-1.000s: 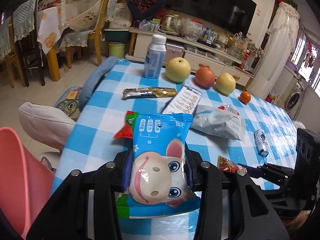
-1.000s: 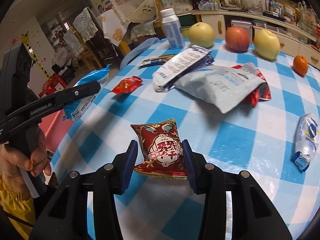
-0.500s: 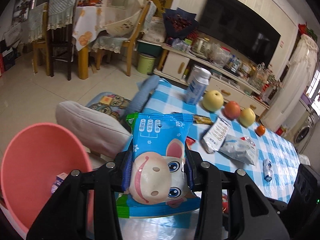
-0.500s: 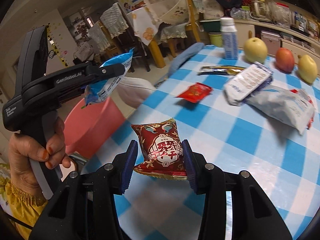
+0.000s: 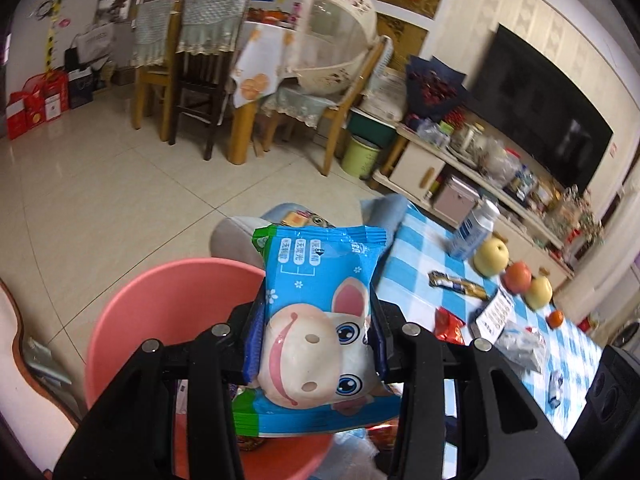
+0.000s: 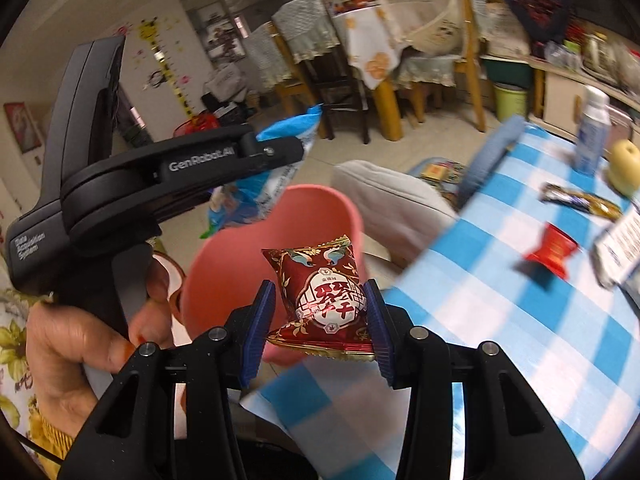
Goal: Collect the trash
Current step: 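Open both grippers to drop the snack bags into the pink bucket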
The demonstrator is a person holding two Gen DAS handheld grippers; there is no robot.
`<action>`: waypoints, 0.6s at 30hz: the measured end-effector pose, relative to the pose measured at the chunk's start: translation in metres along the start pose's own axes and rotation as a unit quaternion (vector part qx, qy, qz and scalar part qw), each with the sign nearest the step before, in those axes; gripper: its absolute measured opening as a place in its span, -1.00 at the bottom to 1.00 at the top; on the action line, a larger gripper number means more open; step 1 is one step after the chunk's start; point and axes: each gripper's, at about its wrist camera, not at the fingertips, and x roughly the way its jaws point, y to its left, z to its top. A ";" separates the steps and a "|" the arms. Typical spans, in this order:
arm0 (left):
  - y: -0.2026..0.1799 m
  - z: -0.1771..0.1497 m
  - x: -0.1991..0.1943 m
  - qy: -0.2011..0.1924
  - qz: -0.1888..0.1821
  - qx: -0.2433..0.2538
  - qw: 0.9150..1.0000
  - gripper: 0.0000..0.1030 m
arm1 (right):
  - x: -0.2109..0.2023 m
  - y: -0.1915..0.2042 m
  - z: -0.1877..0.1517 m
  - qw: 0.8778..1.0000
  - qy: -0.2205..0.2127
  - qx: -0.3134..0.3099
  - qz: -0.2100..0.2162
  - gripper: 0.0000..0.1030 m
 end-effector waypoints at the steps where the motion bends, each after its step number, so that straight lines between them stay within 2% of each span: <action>1: 0.004 0.001 -0.001 -0.002 0.003 -0.005 1.000 -0.16 | 0.005 0.005 0.003 1.000 0.000 -0.005 0.003 -0.09; 5: 0.017 0.004 -0.001 -0.002 0.019 -0.023 1.000 -0.11 | 0.030 0.021 0.010 0.999 0.011 -0.030 0.008 -0.03; 7: 0.025 0.004 0.001 0.001 0.034 -0.032 0.999 0.27 | 0.041 0.022 0.008 0.999 0.017 -0.032 -0.001 0.08; 9: 0.031 0.005 0.001 -0.002 0.046 -0.040 0.998 0.44 | 0.044 0.018 0.005 1.000 0.015 -0.018 -0.008 0.37; 12: 0.033 0.006 0.000 -0.010 0.047 -0.052 0.997 0.64 | 0.034 0.012 -0.002 0.999 -0.006 -0.015 -0.037 0.61; 15: 0.029 0.004 0.001 -0.018 0.050 -0.053 0.997 0.69 | 0.023 0.010 -0.011 0.996 -0.022 -0.031 -0.082 0.73; 18: 0.018 0.003 0.004 -0.023 0.054 -0.037 0.998 0.71 | 0.010 0.007 -0.021 0.993 -0.031 -0.042 -0.110 0.74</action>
